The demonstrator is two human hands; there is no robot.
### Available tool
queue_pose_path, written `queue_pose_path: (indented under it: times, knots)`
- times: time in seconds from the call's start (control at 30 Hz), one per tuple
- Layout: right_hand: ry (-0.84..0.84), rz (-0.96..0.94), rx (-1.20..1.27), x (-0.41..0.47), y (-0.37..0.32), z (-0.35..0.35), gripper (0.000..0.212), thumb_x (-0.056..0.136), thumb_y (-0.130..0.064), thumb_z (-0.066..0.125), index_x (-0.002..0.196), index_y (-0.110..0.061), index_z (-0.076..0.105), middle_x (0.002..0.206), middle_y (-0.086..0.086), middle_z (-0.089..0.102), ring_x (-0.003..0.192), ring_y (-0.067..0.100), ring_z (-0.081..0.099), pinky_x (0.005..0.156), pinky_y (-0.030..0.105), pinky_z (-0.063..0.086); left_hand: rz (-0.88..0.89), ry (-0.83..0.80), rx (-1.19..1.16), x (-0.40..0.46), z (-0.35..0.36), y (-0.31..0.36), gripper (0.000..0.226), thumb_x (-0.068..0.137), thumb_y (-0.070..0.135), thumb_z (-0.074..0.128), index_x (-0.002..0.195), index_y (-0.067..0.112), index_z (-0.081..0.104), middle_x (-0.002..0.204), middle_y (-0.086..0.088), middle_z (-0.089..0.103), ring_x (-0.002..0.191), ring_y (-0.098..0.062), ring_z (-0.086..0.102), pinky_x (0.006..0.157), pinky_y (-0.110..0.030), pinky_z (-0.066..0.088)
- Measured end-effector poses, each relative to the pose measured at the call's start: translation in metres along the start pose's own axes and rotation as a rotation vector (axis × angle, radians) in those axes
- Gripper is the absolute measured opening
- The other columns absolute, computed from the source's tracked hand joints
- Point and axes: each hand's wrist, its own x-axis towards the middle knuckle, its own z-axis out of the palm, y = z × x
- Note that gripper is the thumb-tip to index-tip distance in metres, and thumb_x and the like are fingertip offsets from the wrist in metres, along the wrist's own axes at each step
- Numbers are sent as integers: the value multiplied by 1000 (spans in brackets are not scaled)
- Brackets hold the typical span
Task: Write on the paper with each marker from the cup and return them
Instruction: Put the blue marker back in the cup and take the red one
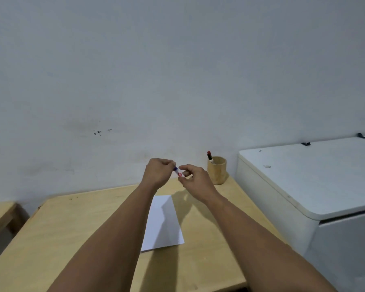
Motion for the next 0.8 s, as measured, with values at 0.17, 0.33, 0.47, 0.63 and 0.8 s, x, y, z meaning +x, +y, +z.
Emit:
queue_pose_path:
  times: [0.17, 0.33, 0.47, 0.63, 0.8]
  knots:
    - [314, 67, -26, 68, 19, -68, 17, 99, -18, 68, 113, -21, 77, 92, -9, 73, 88, 17, 73, 89, 36, 60, 7, -21, 85, 46, 60, 10, 68, 84, 14, 54, 151, 16, 48, 97, -5, 74, 99, -31, 70, 89, -41, 58]
    - [436, 78, -14, 125, 39, -107, 14, 97, -16, 70, 109, -22, 70, 89, -15, 71, 94, 16, 74, 91, 40, 62, -23, -118, 176, 84, 118, -17, 84, 83, 30, 79, 157, 18, 39, 145, -11, 59, 127, -27, 60, 103, -44, 53]
    - [320, 127, -89, 147, 60, -104, 21, 98, -17, 72, 118, -18, 68, 100, -6, 71, 96, 19, 73, 90, 35, 60, -39, -191, 165, 108, 153, -35, 98, 77, 34, 87, 158, 20, 35, 152, -9, 53, 132, -27, 56, 103, -41, 50]
    - [260, 170, -203, 146, 81, -87, 25, 97, -21, 70, 122, -21, 72, 109, -1, 80, 93, 19, 75, 89, 37, 61, -16, -191, 132, 117, 178, -43, 100, 67, 45, 91, 152, 24, 43, 146, -1, 58, 127, -25, 60, 103, -48, 53]
    - [346, 100, -297, 135, 83, -77, 13, 95, -24, 64, 106, -25, 70, 103, -5, 72, 96, 19, 67, 94, 48, 56, 49, -142, 121, 113, 187, -44, 85, 55, 64, 73, 128, 25, 59, 125, 7, 71, 102, -16, 71, 88, -46, 60]
